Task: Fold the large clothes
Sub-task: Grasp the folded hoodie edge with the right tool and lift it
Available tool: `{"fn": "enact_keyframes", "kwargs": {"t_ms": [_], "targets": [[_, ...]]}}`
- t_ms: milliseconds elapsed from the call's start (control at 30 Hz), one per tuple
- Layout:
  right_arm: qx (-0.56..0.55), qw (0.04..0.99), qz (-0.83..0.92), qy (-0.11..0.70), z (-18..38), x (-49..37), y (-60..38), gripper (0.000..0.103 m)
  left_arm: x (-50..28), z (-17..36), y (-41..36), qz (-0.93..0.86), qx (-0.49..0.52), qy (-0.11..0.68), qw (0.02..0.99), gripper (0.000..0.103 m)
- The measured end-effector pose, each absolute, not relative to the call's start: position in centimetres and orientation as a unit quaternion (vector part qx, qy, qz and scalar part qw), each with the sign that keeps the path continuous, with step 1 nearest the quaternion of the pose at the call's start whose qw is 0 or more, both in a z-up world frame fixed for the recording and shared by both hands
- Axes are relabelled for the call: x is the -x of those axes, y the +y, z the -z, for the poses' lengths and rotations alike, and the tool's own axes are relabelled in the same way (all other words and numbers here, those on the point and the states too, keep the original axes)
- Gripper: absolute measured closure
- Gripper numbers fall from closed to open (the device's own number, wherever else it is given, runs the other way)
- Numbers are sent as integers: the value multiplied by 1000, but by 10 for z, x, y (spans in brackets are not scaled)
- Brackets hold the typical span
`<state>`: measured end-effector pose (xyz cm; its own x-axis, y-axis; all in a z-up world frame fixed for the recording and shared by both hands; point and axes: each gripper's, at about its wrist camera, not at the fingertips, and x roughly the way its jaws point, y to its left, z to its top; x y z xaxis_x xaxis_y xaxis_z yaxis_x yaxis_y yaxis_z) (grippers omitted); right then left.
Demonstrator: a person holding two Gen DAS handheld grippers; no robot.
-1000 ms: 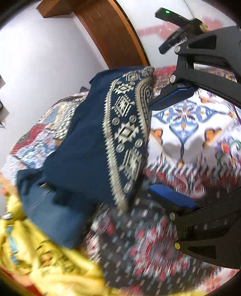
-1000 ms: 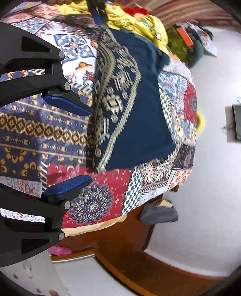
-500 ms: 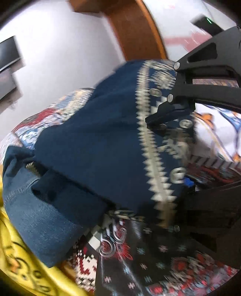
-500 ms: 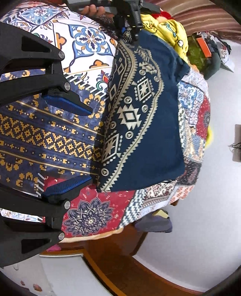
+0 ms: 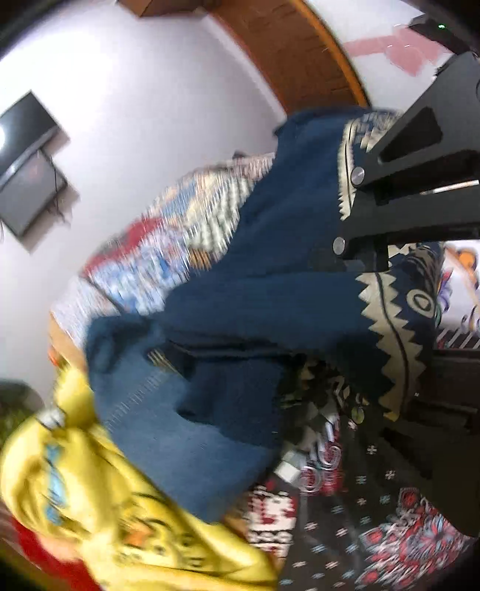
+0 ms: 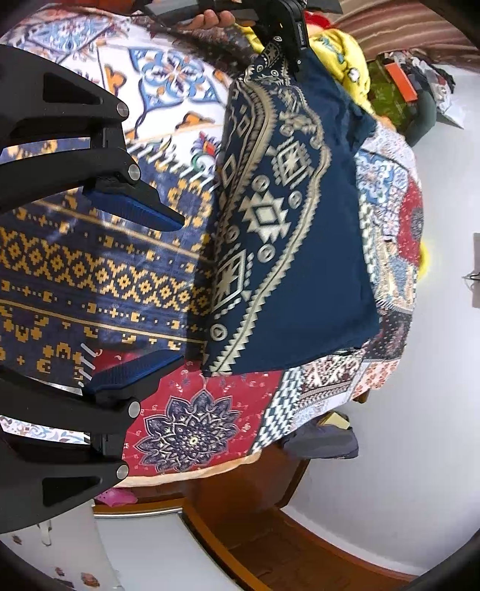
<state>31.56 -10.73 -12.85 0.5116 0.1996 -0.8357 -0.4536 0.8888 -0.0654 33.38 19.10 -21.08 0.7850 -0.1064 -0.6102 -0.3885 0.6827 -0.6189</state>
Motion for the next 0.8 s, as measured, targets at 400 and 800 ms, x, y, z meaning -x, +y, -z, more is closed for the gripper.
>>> {"fn": "enact_keyframes", "kwargs": {"t_ms": [400,800], "targets": [[110,847,-296,427,77,-314,-26,40,-266,112,200,-61,256,239,935,94],[135,774,-355,506,158,-335,82,36,-289,135,200,-54,250,270,928,94]]}}
